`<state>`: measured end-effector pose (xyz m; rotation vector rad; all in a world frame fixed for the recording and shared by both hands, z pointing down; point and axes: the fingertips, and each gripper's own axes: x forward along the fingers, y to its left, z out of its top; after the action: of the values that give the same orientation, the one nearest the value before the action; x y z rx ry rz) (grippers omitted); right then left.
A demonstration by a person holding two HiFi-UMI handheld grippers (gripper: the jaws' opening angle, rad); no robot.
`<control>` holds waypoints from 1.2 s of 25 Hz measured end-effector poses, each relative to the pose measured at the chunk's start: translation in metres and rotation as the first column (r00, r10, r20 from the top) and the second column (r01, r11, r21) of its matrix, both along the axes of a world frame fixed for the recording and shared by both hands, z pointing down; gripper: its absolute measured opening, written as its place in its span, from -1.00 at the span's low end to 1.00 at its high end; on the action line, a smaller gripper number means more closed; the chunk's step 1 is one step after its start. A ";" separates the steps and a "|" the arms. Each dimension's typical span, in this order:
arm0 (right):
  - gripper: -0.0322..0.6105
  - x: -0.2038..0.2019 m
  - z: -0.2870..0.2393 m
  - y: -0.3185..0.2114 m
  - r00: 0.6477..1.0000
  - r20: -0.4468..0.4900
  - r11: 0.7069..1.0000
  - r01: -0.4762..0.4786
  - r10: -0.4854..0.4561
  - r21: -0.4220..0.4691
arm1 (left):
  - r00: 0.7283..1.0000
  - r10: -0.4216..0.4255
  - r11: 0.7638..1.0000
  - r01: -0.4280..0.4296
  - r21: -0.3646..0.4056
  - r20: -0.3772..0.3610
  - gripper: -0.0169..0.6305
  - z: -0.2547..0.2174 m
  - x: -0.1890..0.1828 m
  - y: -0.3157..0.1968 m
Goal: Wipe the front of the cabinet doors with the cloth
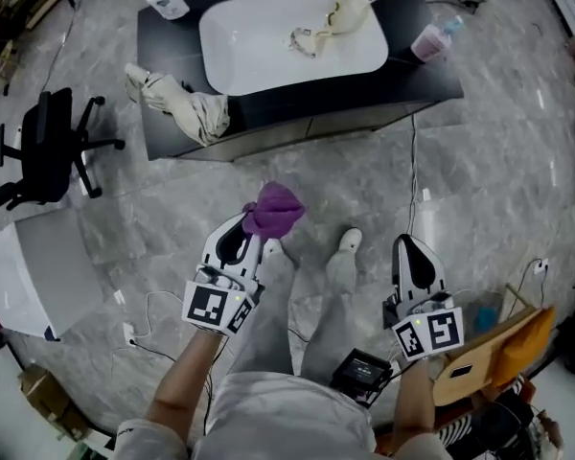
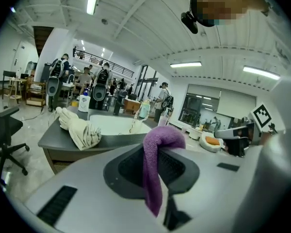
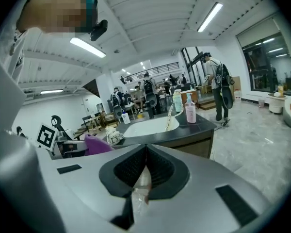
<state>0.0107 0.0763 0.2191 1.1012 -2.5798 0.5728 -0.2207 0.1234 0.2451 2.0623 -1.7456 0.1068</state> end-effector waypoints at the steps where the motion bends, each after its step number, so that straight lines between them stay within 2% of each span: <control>1: -0.82 -0.003 0.017 -0.005 1.000 -0.007 1.000 0.027 -0.027 -0.001 | 1.000 -0.007 1.000 0.007 -0.011 0.007 -0.79 0.017 0.004 -0.006; 4: -0.82 -0.007 0.073 -0.021 0.992 -0.026 0.993 0.120 -0.121 -0.022 | 0.999 -0.041 0.999 0.042 -0.034 0.032 -0.79 0.065 0.017 -0.027; 9: -0.82 -0.010 0.153 -0.056 0.965 0.148 0.952 0.241 -0.216 -0.186 | 0.991 -0.122 0.991 0.125 -0.056 0.045 -0.79 0.135 0.032 -0.063; 11: -0.82 -0.005 0.185 -0.075 0.951 0.143 0.932 0.298 -0.273 -0.206 | 0.990 -0.140 0.988 0.141 -0.061 0.031 -0.79 0.161 0.039 -0.077; 14: -0.82 0.015 0.220 -0.116 0.954 0.152 0.925 0.289 -0.257 -0.247 | 0.985 -0.169 0.983 0.170 -0.069 0.015 -0.79 0.192 0.046 -0.094; 16: -0.82 0.024 0.231 -0.144 0.960 0.153 0.936 0.266 -0.235 -0.232 | 0.981 -0.193 0.979 0.194 -0.060 0.023 -0.79 0.209 0.045 -0.108; 19: -0.82 0.021 0.241 -0.170 0.961 0.125 0.952 0.263 -0.245 -0.156 | 0.974 -0.224 0.973 0.225 -0.046 0.037 -0.79 0.231 0.040 -0.131; 21: -0.82 0.008 0.245 -0.176 0.960 0.158 0.955 0.256 -0.233 -0.148 | 0.966 -0.259 0.965 0.258 -0.050 -0.006 -0.79 0.244 0.033 -0.147; 24: -0.82 -0.020 0.253 -0.164 0.948 0.212 0.948 0.275 -0.240 -0.161 | 0.944 -0.321 0.946 0.316 -0.066 -0.081 -0.79 0.255 0.015 -0.165; 28: -0.82 -0.053 0.265 -0.137 0.934 0.193 0.928 0.332 -0.299 -0.169 | 0.949 -0.313 0.948 0.310 -0.064 -0.046 -0.79 0.254 -0.005 -0.178; 30: -0.82 -0.068 0.268 -0.127 0.931 0.192 0.921 0.344 -0.310 -0.181 | 0.952 -0.302 0.952 0.298 -0.071 -0.052 -0.79 0.253 -0.013 -0.176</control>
<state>-0.0575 -0.0511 0.4873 0.5555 -2.6771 0.8564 -0.2340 -0.0530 0.4983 1.7142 -1.9678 0.0038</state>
